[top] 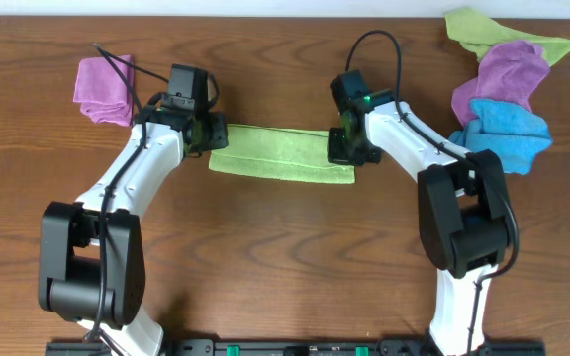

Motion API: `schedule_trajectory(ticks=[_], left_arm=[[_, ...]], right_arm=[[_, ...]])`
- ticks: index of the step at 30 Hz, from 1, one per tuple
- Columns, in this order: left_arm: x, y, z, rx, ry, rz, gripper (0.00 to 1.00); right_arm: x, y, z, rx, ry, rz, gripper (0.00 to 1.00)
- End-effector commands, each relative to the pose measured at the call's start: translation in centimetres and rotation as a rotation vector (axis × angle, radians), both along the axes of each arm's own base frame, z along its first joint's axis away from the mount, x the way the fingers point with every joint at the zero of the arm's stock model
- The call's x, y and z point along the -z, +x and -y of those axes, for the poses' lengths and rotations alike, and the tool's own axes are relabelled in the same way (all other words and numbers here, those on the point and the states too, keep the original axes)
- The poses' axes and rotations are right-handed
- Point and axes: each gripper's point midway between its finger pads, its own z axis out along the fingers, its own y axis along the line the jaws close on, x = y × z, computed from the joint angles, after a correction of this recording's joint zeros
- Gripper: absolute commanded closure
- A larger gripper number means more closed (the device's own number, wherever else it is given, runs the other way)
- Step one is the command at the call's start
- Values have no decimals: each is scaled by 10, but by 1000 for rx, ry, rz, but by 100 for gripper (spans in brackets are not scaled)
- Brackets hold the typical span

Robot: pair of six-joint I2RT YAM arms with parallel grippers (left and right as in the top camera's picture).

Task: Fold the cloth
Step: 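Lower the folded edge onto the far edge and release both grippers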

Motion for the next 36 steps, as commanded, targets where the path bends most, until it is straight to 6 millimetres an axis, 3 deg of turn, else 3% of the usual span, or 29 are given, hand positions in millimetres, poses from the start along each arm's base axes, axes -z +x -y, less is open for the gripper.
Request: schedule_trajectory(ticks=[1, 3, 10, 17, 21, 25, 31, 36], left_arm=[[-5, 0, 21, 95, -39, 15, 78], [-3, 1, 20, 87, 12, 24, 94], [22, 8, 25, 91, 85, 22, 94], [56, 7, 16, 69, 145, -36, 94], [73, 0, 14, 74, 156, -86, 94], [91, -21, 9, 59, 171, -190, 94], [96, -48, 1, 31, 190, -307, 94], [95, -44, 3, 29, 185, -289, 94]], right_arm=[[18, -15, -6, -13, 8, -60, 99], [17, -15, -7, -13, 15, -62, 98], [17, -14, -14, -5, 53, -62, 98], [17, -14, -14, -5, 54, -62, 98], [17, -14, -14, -5, 54, -62, 98], [17, -15, -14, -4, 59, -70, 99], [17, -20, -16, -1, 81, -95, 98], [10, -20, -21, -1, 120, -103, 98]])
